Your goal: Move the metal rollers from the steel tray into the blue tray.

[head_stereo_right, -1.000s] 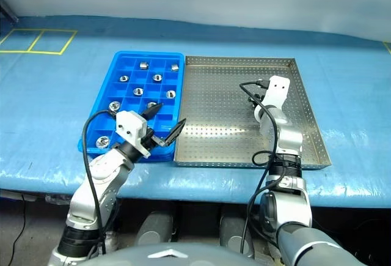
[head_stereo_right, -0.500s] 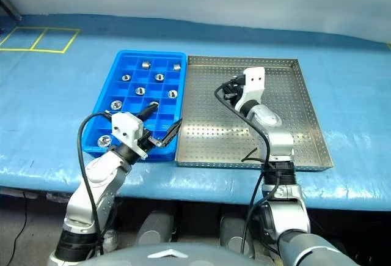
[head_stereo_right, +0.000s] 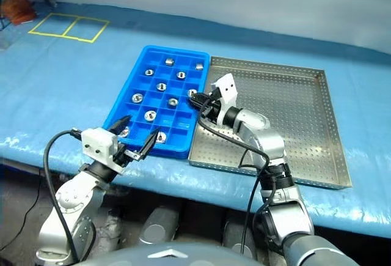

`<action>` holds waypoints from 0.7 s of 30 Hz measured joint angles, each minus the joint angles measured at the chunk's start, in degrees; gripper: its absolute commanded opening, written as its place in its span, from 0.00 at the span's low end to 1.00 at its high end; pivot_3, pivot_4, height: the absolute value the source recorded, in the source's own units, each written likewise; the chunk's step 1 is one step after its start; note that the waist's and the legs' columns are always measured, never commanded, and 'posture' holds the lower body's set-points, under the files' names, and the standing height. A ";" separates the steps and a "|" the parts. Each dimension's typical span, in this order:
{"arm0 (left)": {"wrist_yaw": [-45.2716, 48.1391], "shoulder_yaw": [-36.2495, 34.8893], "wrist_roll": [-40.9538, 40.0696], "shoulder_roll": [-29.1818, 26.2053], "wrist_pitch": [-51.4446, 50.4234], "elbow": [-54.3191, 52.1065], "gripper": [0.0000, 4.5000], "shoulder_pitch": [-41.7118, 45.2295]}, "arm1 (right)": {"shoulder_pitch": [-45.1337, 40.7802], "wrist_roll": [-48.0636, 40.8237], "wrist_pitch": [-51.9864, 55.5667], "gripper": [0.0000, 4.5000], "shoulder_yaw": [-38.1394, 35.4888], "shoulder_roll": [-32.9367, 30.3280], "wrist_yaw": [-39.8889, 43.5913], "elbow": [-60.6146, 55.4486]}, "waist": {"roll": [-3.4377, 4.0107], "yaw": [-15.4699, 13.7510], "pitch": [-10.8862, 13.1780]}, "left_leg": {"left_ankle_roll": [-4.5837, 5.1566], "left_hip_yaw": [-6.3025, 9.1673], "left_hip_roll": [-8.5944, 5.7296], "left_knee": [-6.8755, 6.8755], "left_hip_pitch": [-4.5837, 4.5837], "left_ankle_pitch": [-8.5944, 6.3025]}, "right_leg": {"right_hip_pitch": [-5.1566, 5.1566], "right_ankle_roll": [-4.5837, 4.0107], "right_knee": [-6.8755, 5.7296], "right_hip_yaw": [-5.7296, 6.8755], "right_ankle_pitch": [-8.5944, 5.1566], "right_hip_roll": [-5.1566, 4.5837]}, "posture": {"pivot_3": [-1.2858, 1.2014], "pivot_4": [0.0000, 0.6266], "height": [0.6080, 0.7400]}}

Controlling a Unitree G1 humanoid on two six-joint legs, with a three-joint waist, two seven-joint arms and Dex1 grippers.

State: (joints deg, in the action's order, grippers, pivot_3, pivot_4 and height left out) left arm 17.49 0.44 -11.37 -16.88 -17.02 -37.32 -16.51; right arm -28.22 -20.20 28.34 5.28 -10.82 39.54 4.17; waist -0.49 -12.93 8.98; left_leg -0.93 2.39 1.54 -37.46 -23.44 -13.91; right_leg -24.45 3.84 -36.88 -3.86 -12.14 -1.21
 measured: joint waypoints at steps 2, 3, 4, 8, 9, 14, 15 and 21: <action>-0.26 0.00 0.04 -0.01 -0.04 -0.51 0.98 -0.41 | 0.00 -0.39 0.24 0.18 0.75 -0.03 1.14 0.03 | 0.00 -1.62 0.00 | -0.02 0.00 0.00 0.00 -0.04 0.01 | -0.05 -0.15 -0.01 0.00 -0.09 0.01 | 0.76 0.24 1.00; -0.44 0.00 0.05 -0.02 -0.05 -0.84 0.98 -0.41 | -0.01 -0.39 0.41 0.18 1.28 -0.13 1.73 0.06 | 0.00 -2.54 0.00 | -0.03 0.00 0.00 0.00 -0.05 0.01 | -0.06 -0.15 -0.01 0.01 -0.09 0.01 | 0.76 0.24 1.00; -0.62 0.00 0.05 -0.02 -0.05 -1.10 0.98 -0.40 | -0.01 -0.29 0.50 0.18 1.91 -0.36 2.07 0.15 | 0.00 -3.47 0.00 | -0.04 -0.01 0.00 0.00 -0.05 0.01 | -0.07 -0.14 0.00 0.01 -0.09 0.01 | 0.76 0.24 1.00; -1.16 -0.02 0.05 -0.07 -0.07 -1.15 0.98 -0.64 | 0.00 1.01 0.59 0.18 3.25 -1.36 2.55 1.05 | 0.00 -7.40 0.00 | -0.12 -0.06 0.00 0.00 -0.14 0.03 | -0.16 -0.15 0.02 0.02 -0.11 0.00 | 0.75 0.24 1.00; -1.18 -0.04 0.05 -0.09 -0.07 -1.15 0.98 -0.70 | 0.00 1.23 0.59 0.18 3.28 -1.61 2.55 1.44 | 0.00 -8.33 0.00 | -0.15 -0.07 0.00 0.00 -0.16 0.03 | -0.19 -0.15 0.02 0.02 -0.12 0.00 | 0.75 0.24 1.00; -1.17 -0.03 0.04 -0.14 -0.17 -1.15 0.98 -0.43 | 0.01 1.49 0.66 0.18 3.16 -3.07 2.54 1.68 | 0.00 -12.29 0.00 | -0.27 -0.11 0.01 0.00 -0.25 0.02 | -0.30 -0.14 0.04 0.04 -0.14 0.00 | 0.74 0.24 1.00; -1.15 0.00 0.04 -0.14 -0.18 -1.15 0.98 -0.24 | 0.02 1.51 0.71 0.18 3.04 -3.41 2.53 1.67 | 0.00 -12.97 0.00 | -0.28 -0.13 0.02 0.00 -0.26 0.01 | -0.32 -0.14 0.05 0.04 -0.14 0.00 | 0.74 0.24 1.00; -0.54 0.35 0.01 -0.16 -0.26 -1.01 0.98 1.93 | 0.80 1.40 1.84 0.18 1.32 -6.63 2.35 -0.61 | -0.01 -15.82 -0.01 | -0.38 -0.17 0.02 0.00 -0.40 0.00 | -0.49 -0.14 0.06 0.08 -0.14 -0.02 | 0.71 0.24 1.00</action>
State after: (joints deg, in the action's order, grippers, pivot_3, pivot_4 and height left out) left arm 16.96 0.79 -11.36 -17.05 -17.28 -38.33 -14.58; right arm -27.42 -18.80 30.18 6.60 -17.45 41.88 3.56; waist -0.51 -28.75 8.97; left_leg -1.31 2.21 1.56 -37.46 -23.85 -13.91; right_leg -24.94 3.70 -36.82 -3.78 -12.28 -1.22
